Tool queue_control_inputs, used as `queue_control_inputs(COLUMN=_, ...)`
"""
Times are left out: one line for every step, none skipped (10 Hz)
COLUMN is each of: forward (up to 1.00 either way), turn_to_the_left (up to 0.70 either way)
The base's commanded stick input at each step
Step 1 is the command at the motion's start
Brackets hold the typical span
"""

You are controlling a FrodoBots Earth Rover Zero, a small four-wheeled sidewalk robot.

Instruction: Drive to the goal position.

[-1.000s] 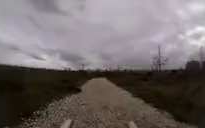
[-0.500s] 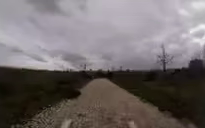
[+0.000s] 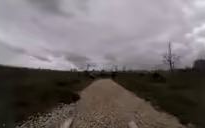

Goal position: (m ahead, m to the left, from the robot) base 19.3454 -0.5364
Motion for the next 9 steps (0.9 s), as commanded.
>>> queue_control_inputs(forward=0.70, turn_to_the_left=0.00)
queue_control_inputs(forward=0.70, turn_to_the_left=0.00)
queue_control_inputs(forward=0.70, turn_to_the_left=-0.11)
queue_control_inputs(forward=0.70, turn_to_the_left=-0.35)
queue_control_inputs(forward=0.70, turn_to_the_left=-0.32)
queue_control_inputs(forward=0.70, turn_to_the_left=-0.24)
queue_control_inputs(forward=0.70, turn_to_the_left=0.00)
queue_control_inputs(forward=0.70, turn_to_the_left=0.00)
queue_control_inputs(forward=0.70, turn_to_the_left=0.00)
